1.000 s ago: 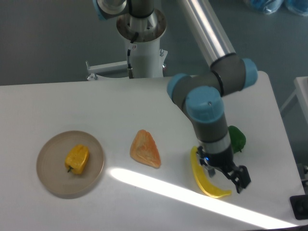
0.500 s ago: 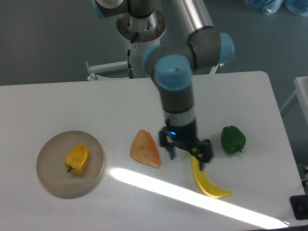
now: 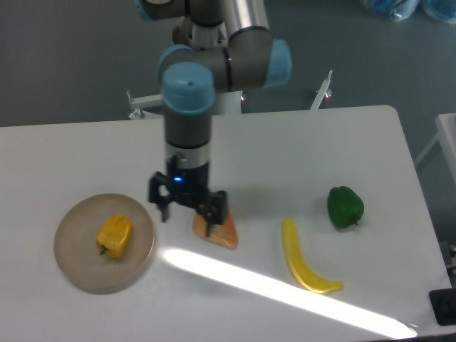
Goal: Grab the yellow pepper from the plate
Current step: 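Move the open gripper over the yellow pepper on the plate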
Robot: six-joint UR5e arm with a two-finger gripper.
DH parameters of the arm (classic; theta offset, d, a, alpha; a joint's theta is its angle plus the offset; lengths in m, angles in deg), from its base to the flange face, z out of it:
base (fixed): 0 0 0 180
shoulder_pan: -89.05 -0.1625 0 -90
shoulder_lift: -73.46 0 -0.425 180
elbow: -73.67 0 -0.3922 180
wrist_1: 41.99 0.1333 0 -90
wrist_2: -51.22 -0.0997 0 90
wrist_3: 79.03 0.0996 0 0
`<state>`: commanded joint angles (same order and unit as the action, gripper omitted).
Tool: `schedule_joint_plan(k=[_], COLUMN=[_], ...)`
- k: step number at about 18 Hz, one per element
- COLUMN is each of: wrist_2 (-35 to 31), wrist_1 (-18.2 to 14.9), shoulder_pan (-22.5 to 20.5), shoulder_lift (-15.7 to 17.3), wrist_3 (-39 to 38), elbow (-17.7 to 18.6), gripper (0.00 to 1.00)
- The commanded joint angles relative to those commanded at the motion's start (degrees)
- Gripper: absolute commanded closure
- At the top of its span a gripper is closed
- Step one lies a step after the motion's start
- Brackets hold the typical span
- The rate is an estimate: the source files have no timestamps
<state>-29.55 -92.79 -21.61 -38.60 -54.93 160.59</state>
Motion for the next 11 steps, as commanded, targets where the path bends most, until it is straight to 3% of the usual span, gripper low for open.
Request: schedule_joint_plan(k=[8, 11], wrist_2=[-0.44, -0.62], wrist_1=[0.79, 3.07], shoulder_pan=[2.82, 3.00], shoulder_lift=[-1.40, -3.07], wrist_3=[-1.51, -1.25], elbow=[2.46, 2.82], gripper=[0.00, 0.00])
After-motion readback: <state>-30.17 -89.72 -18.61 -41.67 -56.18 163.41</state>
